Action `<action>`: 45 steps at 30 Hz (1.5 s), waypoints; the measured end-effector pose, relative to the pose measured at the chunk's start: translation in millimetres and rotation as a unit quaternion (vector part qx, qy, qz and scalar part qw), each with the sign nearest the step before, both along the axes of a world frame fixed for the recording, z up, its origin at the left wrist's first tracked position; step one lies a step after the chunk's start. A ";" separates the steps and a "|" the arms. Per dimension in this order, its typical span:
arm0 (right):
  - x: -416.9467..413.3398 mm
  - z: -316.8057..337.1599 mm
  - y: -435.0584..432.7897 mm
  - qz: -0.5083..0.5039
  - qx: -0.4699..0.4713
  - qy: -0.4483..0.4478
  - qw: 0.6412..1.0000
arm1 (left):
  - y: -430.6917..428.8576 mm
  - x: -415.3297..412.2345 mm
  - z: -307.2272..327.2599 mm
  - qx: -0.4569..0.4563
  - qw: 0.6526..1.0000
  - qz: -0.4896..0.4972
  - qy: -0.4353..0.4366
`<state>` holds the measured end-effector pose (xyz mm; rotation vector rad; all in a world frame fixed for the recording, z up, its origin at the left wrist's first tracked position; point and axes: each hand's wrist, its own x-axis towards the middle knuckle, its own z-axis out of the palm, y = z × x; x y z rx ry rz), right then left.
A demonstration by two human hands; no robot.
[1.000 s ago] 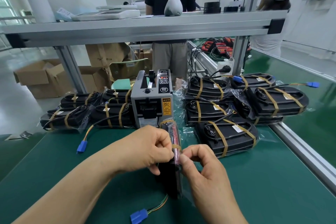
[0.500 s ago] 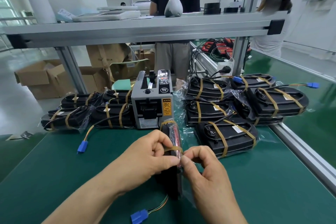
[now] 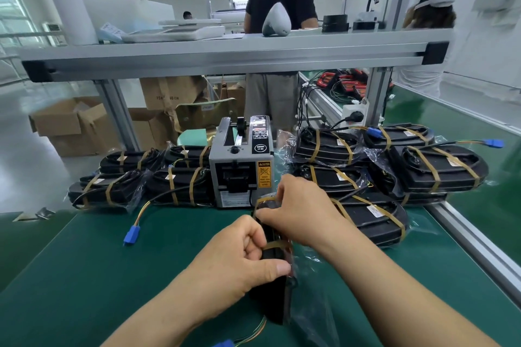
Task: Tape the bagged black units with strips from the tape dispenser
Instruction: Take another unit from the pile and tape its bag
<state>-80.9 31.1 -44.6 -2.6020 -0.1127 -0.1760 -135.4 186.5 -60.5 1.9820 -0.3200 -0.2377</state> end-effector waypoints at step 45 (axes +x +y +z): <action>19.0 -40.1 -27.2 0.021 0.350 0.113 0.930 | -9.1 114.5 2.1 -0.359 0.897 0.219 0.137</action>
